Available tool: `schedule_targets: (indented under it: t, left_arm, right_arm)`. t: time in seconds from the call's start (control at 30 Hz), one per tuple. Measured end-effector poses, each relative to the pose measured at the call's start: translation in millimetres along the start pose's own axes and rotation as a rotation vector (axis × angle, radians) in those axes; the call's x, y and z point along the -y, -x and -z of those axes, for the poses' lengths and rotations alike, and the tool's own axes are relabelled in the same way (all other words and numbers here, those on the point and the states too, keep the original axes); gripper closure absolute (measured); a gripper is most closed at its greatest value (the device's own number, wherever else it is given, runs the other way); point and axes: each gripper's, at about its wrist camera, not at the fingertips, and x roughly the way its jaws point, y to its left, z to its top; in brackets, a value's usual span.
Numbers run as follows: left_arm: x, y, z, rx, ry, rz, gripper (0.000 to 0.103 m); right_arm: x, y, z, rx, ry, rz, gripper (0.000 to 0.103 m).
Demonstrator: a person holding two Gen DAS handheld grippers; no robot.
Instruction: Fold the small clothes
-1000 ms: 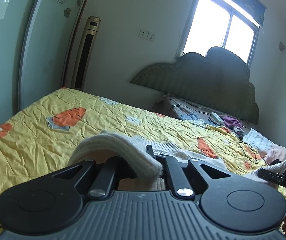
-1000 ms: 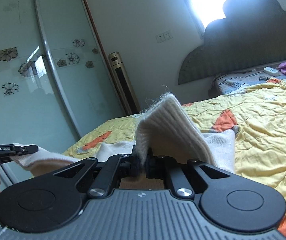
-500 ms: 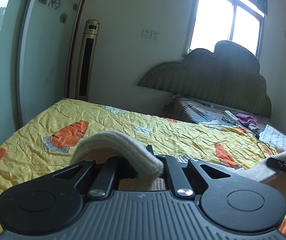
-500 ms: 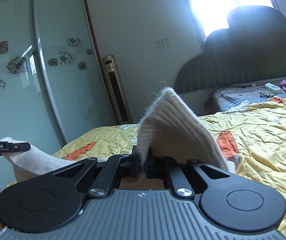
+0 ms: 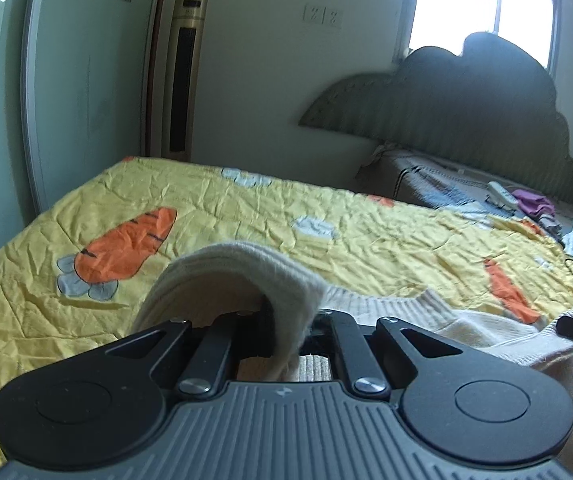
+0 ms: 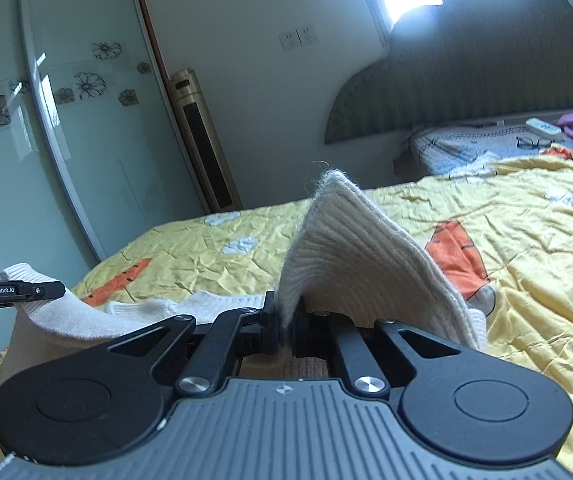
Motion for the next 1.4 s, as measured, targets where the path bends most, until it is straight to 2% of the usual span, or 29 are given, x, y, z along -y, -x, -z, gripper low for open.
schedule_targets:
  t: [0.13, 0.17, 0.23, 0.3, 0.37, 0.4, 0.43, 0.47, 0.53, 0.57, 0.63, 0.67, 0.73, 0.8, 0.87, 0.93, 1.03, 1.17, 1.23, 1.3, 1.4]
  left_arm:
    - [-5.4, -36.1, 3.9, -0.084, 0.034, -0.031, 0.095]
    - [-6.0, -44.4, 4.6, -0.112, 0.039, -0.036, 0.095]
    - [-9.4, -56.9, 5.6, -0.154, 0.062, -0.041, 0.094]
    - [-14.9, -62.3, 5.3, -0.175, 0.104, -0.035, 0.092]
    - [-20.5, -62.9, 3.6, -0.181, 0.148, -0.017, 0.085]
    - [-22.8, -62.8, 2.1, -0.176, 0.164, -0.006, 0.082]
    - [-24.4, -61.5, 1.0, -0.164, 0.172, -0.005, 0.07]
    - [-25.5, -58.6, -0.3, -0.142, 0.177, -0.019, 0.049]
    - [-27.1, -48.6, -3.5, -0.065, 0.186, -0.069, 0.016]
    - [-27.3, -42.7, -6.0, -0.011, 0.185, -0.099, 0.012]
    - [-25.0, -35.4, -11.5, 0.049, 0.156, -0.148, 0.012]
    - [-22.9, -34.7, -14.0, 0.052, 0.137, -0.149, 0.012]
    - [-16.0, -39.5, -15.0, 0.012, 0.088, -0.099, 0.012]
    - [-2.3, -51.8, -9.8, -0.059, -0.006, -0.073, 0.012]
    - [13.1, -67.2, 1.3, -0.118, -0.122, -0.134, 0.012]
    - [20.9, -77.3, 16.2, -0.146, -0.197, -0.212, 0.012]
    - [21.8, -76.1, 27.2, -0.143, -0.216, -0.219, 0.012]
    - [22.9, -67.8, 33.1, -0.13, -0.222, -0.221, 0.012]
    - [23.3, -65.2, 35.4, -0.134, -0.22, -0.222, 0.012]
    - [23.5, -63.6, 37.8, -0.136, -0.223, -0.224, 0.012]
    - [22.4, -57.4, 43.5, -0.13, -0.226, -0.221, 0.012]
  right_arm:
    - [9.1, -31.0, 6.5, -0.071, -0.032, 0.004, 0.092]
    - [12.4, -37.8, 8.1, -0.091, -0.049, 0.005, 0.085]
    - [19.7, -51.3, 11.0, -0.134, -0.091, 0.006, 0.082]
    - [29.2, -57.4, 14.0, -0.158, -0.147, -0.014, 0.072]
    - [36.4, -55.4, 15.8, -0.139, -0.191, -0.028, 0.04]
    - [38.1, -52.6, 15.4, -0.122, -0.198, -0.025, 0.037]
    - [39.3, -50.0, 14.6, -0.11, -0.198, -0.027, 0.037]
    - [39.2, -48.4, 13.9, -0.108, -0.197, -0.025, 0.037]
    - [35.7, -45.3, 11.6, -0.108, -0.179, -0.009, 0.036]
    - [31.6, -43.2, 10.4, -0.108, -0.156, -0.005, 0.035]
    - [20.3, -41.8, 7.9, -0.117, -0.08, -0.016, 0.034]
    - [13.2, -43.2, 7.4, -0.132, -0.039, -0.025, 0.033]
    - [-3.4, -49.8, 7.3, -0.177, 0.06, -0.028, 0.032]
    - [-18.8, -60.4, 10.1, -0.212, 0.161, 0.037, 0.03]
    - [-26.5, -75.0, 15.6, -0.26, 0.234, 0.105, 0.028]
    - [-26.5, -83.0, 21.4, -0.278, 0.264, 0.158, 0.028]
    - [-31.5, -70.7, 21.3, -0.25, 0.257, 0.186, 0.027]
    - [-46.5, -49.6, 25.3, -0.222, 0.267, 0.104, 0.008]
    - [-55.5, -50.5, 31.9, -0.253, 0.298, 0.082, 0.008]
    - [-59.0, -60.6, 39.3, -0.292, 0.334, 0.131, 0.008]
    - [-56.2, -60.4, 39.2, -0.285, 0.287, 0.184, 0.008]
